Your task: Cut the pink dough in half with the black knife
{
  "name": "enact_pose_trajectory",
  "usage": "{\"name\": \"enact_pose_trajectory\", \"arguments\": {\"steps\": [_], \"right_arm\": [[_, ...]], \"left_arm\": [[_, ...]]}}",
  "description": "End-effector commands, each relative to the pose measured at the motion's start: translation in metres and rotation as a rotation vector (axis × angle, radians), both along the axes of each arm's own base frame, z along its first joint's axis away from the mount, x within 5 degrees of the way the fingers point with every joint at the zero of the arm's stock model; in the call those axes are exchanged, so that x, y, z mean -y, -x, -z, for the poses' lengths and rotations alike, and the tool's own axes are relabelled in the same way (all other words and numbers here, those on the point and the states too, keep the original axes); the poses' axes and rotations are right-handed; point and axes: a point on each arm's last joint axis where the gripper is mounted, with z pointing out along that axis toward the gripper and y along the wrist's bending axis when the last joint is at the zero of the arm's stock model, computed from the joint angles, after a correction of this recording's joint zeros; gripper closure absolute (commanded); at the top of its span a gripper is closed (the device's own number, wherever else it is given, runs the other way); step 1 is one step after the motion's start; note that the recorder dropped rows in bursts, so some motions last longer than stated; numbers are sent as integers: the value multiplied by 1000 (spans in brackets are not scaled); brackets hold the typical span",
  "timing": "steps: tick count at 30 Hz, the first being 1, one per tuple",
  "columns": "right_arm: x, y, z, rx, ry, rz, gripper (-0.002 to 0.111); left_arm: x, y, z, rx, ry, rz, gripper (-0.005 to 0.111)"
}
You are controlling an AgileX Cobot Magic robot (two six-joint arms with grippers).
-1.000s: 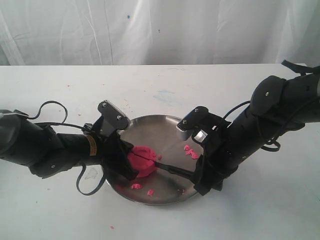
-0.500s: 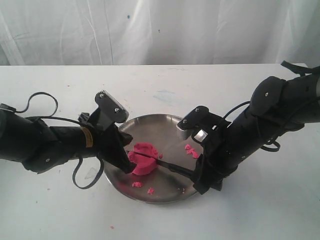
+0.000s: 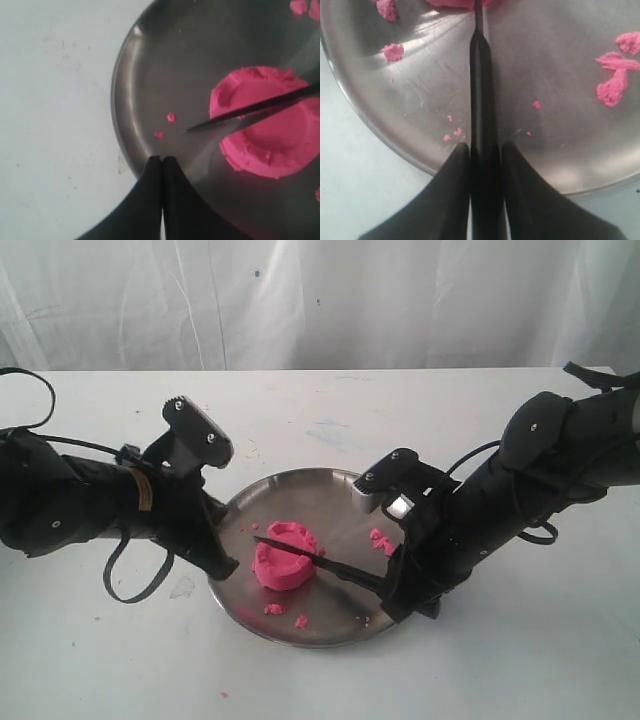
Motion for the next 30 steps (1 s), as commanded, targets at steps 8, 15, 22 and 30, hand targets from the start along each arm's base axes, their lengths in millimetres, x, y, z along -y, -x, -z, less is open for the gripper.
{"name": "enact_pose_trajectory", "arguments": {"steps": [8, 15, 22, 30], "right_arm": [[0, 2, 1, -20, -7, 6, 108], [0, 2, 1, -20, -7, 6, 108], [0, 2, 1, -20, -7, 6, 108], [0, 2, 1, -20, -7, 6, 108]], "left_arm": [[10, -4, 21, 48, -44, 143, 107], [22, -7, 42, 132, -125, 376, 107], [6, -17, 57, 100, -115, 309, 107], [0, -26, 50, 160, 8, 260, 107]]}}
